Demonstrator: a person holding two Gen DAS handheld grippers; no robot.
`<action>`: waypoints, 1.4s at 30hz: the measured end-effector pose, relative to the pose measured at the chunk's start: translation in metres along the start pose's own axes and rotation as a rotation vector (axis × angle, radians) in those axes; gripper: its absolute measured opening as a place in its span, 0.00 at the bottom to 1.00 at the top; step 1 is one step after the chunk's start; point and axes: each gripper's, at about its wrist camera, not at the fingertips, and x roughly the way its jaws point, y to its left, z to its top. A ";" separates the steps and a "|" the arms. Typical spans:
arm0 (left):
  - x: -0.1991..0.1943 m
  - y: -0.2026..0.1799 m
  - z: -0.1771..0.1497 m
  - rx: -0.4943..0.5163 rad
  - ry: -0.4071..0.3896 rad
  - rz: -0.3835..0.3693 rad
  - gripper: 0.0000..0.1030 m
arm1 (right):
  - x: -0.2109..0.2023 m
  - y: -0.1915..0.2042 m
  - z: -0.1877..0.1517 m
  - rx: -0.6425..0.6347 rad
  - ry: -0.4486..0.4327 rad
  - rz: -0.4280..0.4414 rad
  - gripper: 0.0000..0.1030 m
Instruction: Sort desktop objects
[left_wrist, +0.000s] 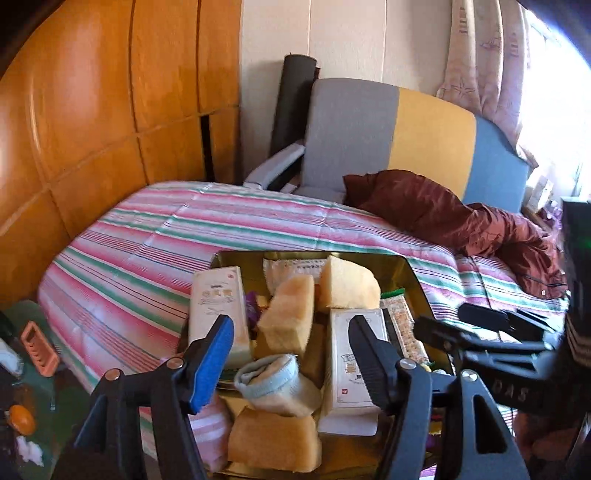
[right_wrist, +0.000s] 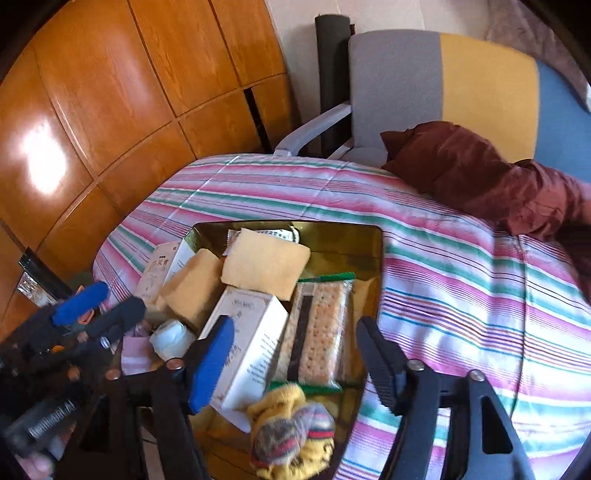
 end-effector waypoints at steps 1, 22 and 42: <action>-0.004 -0.001 0.001 -0.001 -0.002 0.012 0.64 | -0.004 0.000 -0.003 -0.002 -0.008 -0.010 0.69; -0.082 -0.050 -0.008 0.053 -0.176 0.105 0.64 | -0.059 -0.002 -0.067 0.035 -0.075 -0.061 0.70; -0.066 -0.027 -0.016 -0.041 -0.113 0.029 0.64 | -0.057 0.016 -0.064 -0.021 -0.079 -0.073 0.75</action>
